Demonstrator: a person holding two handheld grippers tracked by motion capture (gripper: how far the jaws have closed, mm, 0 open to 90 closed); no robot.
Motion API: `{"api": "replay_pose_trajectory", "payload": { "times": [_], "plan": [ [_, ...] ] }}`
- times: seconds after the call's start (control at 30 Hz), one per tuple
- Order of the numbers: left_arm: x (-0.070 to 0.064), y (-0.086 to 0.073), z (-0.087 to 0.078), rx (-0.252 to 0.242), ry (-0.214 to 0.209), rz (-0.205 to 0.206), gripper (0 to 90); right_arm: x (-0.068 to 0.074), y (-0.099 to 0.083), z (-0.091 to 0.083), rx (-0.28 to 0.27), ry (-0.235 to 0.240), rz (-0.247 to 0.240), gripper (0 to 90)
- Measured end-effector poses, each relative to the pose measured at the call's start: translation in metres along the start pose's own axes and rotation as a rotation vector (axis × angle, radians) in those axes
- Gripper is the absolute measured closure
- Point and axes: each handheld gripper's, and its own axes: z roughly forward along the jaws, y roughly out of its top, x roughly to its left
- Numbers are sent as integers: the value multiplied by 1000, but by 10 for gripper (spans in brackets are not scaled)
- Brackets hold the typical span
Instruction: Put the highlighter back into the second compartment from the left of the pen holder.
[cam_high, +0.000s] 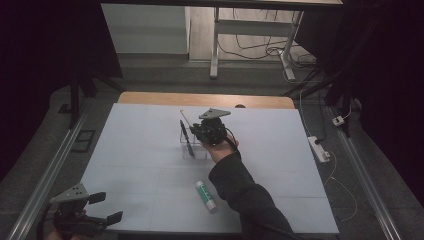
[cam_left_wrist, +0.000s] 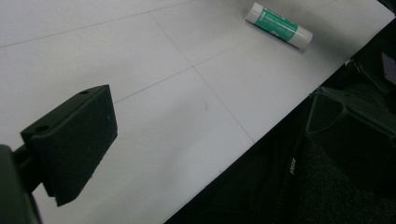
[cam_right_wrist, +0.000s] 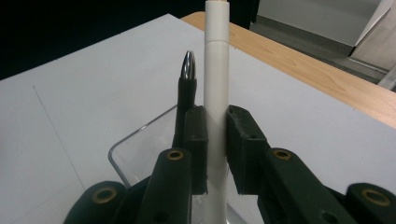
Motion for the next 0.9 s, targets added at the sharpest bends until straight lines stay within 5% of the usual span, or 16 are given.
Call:
{"api": "replay_pose_trajectory", "payload": {
  "times": [0.2,0.9],
  "plan": [
    [0,0,0,1,1,1,20,0,-3,0,21,-14,-4,766],
    [0,0,0,3,3,2,20,-4,2,-19,30,-30,14,438]
  ]
}}
